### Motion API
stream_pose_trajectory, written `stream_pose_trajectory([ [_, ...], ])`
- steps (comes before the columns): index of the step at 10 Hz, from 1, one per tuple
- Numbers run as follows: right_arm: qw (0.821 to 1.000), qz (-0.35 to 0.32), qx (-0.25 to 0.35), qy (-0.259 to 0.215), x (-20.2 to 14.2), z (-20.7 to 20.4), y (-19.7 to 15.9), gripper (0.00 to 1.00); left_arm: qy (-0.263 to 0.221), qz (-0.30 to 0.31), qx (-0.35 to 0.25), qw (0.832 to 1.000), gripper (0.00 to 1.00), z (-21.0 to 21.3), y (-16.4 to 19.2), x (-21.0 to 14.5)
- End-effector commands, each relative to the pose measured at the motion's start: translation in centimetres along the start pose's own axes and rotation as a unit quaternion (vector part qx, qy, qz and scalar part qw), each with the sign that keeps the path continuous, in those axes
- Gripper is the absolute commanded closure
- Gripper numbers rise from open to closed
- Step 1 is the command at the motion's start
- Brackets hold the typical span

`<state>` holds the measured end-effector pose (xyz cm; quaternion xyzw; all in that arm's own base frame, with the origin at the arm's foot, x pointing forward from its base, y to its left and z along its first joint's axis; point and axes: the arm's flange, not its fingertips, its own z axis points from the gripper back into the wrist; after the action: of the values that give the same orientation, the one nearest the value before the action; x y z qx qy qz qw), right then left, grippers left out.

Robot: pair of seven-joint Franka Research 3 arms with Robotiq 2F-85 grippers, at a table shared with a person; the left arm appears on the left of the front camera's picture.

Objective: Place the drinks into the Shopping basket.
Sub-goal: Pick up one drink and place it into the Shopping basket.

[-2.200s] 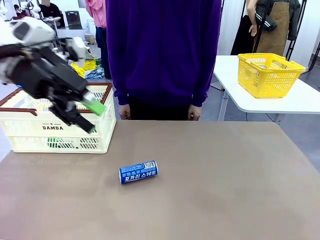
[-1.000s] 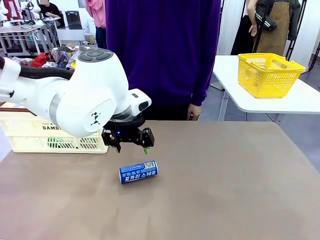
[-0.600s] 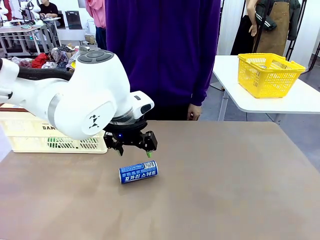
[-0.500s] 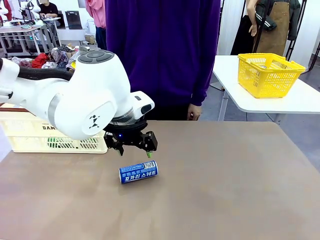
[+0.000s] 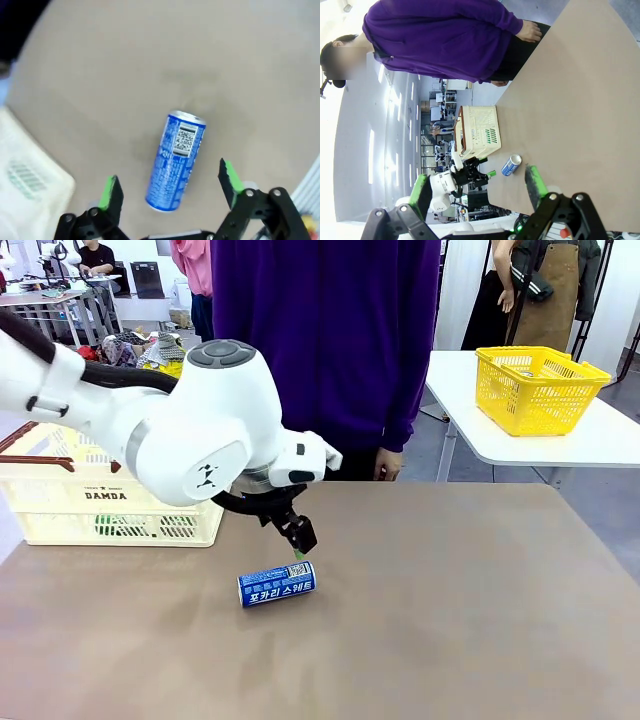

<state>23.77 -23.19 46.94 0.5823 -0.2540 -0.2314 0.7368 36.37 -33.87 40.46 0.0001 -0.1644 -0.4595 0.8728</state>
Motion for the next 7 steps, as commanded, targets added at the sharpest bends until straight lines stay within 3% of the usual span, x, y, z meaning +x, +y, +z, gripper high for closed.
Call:
stream_pose_trajectory([
  [1,1.000,0.006,0.012,-0.004,0.2,0.0,0.2,0.00,-0.027,-0.265,-0.073,0.961,0.00,0.1,1.6,-1.6],
  [2,1.000,0.006,0.012,-0.004,0.2,0.0,0.2,0.00,-0.019,-0.330,-0.074,0.941,0.00,-0.1,1.5,-2.3],
  [3,1.000,0.006,0.012,-0.004,0.2,0.0,0.2,0.00,-0.031,-0.412,-0.102,0.905,0.00,-0.5,1.1,-2.8],
  [4,1.000,0.006,0.012,-0.004,0.2,0.0,0.2,0.00,-0.020,-0.399,-0.121,0.909,0.00,-0.7,1.2,-2.8],
  [5,1.000,0.006,0.012,-0.004,0.2,0.0,0.2,0.00,-0.010,-0.232,-0.047,0.972,0.00,-1.8,-0.9,-0.5],
  [7,1.000,0.006,0.012,-0.004,0.2,0.0,0.2,0.00,-0.010,-0.232,-0.047,0.972,0.00,-1.8,-0.9,-0.5],
])
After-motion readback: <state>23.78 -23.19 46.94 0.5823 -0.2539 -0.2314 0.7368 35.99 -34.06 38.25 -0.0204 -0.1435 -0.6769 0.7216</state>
